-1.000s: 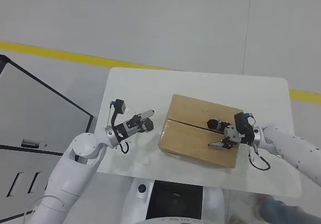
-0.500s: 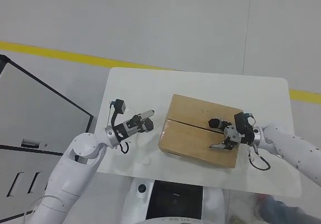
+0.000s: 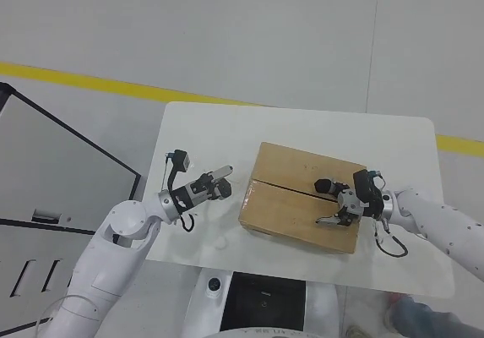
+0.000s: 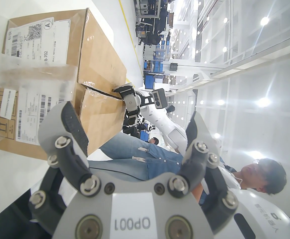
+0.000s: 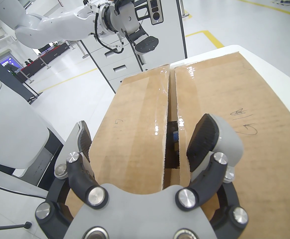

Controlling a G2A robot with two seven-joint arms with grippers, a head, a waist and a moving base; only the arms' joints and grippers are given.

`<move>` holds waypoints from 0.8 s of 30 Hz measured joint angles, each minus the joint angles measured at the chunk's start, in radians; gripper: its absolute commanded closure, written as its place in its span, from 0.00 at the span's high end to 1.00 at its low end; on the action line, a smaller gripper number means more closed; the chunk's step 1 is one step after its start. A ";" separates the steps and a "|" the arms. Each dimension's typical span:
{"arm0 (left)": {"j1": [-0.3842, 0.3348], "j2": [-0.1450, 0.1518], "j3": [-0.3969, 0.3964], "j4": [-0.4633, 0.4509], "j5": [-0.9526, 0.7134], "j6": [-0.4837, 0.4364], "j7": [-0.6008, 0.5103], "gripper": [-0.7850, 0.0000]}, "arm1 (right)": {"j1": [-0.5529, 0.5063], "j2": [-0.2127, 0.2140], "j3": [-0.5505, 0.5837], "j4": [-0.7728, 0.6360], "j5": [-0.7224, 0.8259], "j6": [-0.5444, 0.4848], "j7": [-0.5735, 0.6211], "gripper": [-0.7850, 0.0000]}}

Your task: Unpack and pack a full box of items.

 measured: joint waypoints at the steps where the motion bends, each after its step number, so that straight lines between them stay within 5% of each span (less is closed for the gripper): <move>1: 0.000 0.000 0.000 0.000 0.000 0.000 0.000 1.00 | 0.000 0.000 0.000 0.000 0.000 0.000 0.000 1.00; 13: 0.000 0.000 0.000 0.000 0.000 0.000 0.000 1.00 | 0.000 0.000 0.000 0.000 0.000 0.000 0.000 1.00; 14: 0.000 0.000 0.000 0.000 0.000 0.000 0.000 0.00 | 0.000 0.000 0.000 0.000 0.000 0.000 0.000 0.00; 17: 0.000 0.000 0.000 0.000 0.000 0.000 0.000 0.00 | 0.000 0.000 0.000 0.000 0.000 0.000 0.000 0.00; 18: 0.000 0.000 0.000 0.000 0.000 0.000 0.000 0.73 | 0.000 0.000 0.000 0.000 0.000 0.000 0.000 0.49; 19: 0.000 0.000 0.000 0.000 0.000 0.000 0.000 1.00 | 0.000 0.000 0.000 0.000 0.000 0.000 0.000 1.00; 21: 0.000 0.000 0.000 0.000 0.000 0.000 0.000 1.00 | 0.000 0.000 0.000 0.000 0.000 0.000 0.000 1.00; 22: 0.000 0.000 0.000 0.000 0.000 0.000 0.000 0.00 | 0.000 0.000 0.000 0.000 0.000 0.000 0.000 1.00; 23: 0.000 0.000 0.000 0.000 0.000 0.000 0.000 0.00 | 0.000 0.000 0.000 0.000 0.000 0.000 0.000 0.63; 24: 0.000 0.000 0.000 0.000 0.000 0.000 0.000 0.00 | 0.000 0.000 0.000 0.000 0.000 0.000 0.000 0.37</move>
